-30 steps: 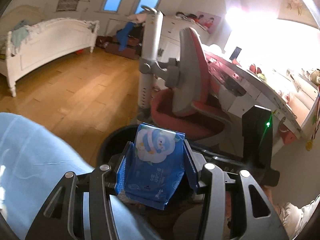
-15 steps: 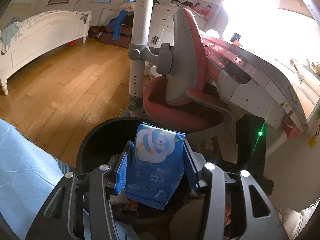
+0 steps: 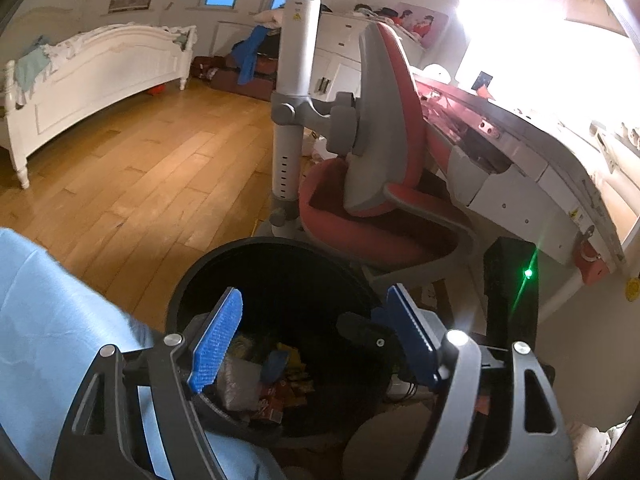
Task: Collect trash
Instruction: 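Carry the tissue pack and black card over the bin and release both, then grasp the green gum box with left tool while right tool grasps the white toothbrush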
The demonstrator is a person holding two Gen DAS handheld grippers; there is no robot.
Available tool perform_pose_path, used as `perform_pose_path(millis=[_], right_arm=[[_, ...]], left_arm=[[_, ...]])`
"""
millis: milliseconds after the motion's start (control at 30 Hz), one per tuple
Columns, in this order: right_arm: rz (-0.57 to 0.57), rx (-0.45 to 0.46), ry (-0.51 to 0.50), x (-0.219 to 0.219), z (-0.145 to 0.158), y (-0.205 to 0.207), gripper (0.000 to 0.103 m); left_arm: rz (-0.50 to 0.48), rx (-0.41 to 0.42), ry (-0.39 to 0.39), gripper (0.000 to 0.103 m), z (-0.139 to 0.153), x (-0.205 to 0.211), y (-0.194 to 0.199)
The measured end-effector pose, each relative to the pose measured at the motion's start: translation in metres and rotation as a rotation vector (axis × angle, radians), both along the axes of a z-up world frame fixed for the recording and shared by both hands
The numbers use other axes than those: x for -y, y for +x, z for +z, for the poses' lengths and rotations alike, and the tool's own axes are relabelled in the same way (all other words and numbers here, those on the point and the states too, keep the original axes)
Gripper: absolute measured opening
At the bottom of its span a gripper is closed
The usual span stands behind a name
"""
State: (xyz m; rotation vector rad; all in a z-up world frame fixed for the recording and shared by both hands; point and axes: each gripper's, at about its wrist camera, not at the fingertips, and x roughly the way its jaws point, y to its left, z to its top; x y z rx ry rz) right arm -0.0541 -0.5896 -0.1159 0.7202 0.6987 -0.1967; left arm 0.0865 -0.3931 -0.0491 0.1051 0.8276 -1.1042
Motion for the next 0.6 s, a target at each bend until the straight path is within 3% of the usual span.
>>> perform_pose_path(millis=[267, 600], right_arm=[[0.122, 0.018, -0.047, -0.049, 0.023, 0.025, 0.079], [0.397, 0.068, -0.117, -0.161, 0.067, 0.086, 0.079]], left_arm=[[0.148, -0.006, -0.036, 0.075, 0.009, -0.070, 0.013], [0.480, 0.042, -0.008, 0.075, 0.018, -0.231, 0.053]])
